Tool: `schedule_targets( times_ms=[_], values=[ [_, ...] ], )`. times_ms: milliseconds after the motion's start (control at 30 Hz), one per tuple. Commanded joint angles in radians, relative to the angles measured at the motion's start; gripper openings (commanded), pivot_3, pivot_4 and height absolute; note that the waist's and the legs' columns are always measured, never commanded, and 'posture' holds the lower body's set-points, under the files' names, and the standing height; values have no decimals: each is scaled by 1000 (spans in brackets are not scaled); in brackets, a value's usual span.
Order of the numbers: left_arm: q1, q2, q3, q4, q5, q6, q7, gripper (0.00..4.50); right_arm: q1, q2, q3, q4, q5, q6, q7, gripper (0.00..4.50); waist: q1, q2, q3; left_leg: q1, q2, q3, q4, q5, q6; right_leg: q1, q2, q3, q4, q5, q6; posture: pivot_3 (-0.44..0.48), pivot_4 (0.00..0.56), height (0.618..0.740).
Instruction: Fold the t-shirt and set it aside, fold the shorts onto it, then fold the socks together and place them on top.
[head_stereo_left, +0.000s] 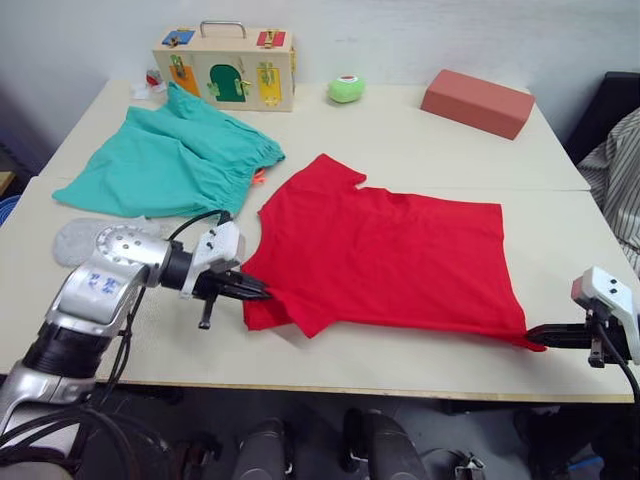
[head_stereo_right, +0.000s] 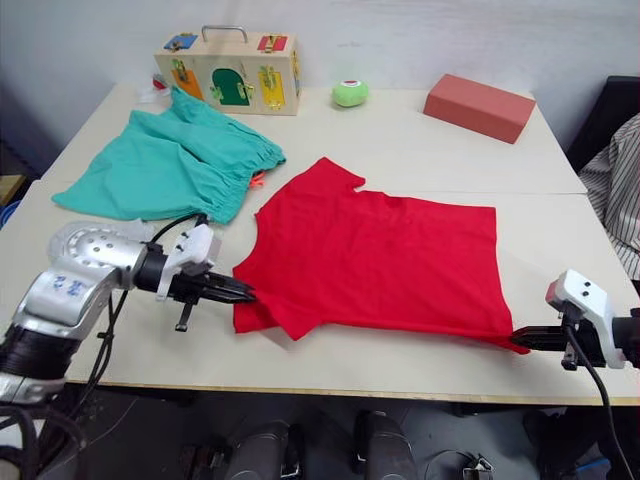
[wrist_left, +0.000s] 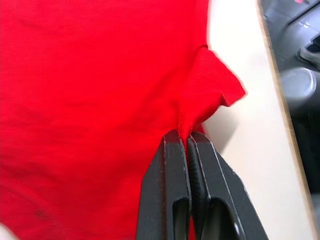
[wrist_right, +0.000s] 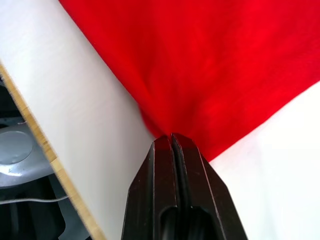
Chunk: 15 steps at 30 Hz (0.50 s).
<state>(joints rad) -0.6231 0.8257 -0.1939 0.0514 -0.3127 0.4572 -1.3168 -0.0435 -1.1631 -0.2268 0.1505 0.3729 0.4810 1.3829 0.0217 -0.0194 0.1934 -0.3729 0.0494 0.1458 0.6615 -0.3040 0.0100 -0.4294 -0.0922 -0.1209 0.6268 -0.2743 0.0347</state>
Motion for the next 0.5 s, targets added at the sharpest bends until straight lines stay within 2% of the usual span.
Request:
schedule_targets(
  times_ms=[33,200,500],
  values=[
    [-30,7,-6,52,21,-13,-37,24,-27,3,5,-2,21,34,8,0,-3,0,0,0,0,0,0,0,0,0,0,0,0,0,0,0,150,740],
    [-56,-6,9,112,14,32,-38,24,-39,14,16,8,25,55,-11,0,-4,0,0,0,0,1,2,0,0,0,0,0,1,0,0,0,150,740],
    [-69,-61,-1,182,55,11,-19,24,-64,80,29,-30,31,78,-64,0,-4,0,0,-1,0,1,3,0,0,0,-1,1,2,0,1,0,150,740]
  ],
)
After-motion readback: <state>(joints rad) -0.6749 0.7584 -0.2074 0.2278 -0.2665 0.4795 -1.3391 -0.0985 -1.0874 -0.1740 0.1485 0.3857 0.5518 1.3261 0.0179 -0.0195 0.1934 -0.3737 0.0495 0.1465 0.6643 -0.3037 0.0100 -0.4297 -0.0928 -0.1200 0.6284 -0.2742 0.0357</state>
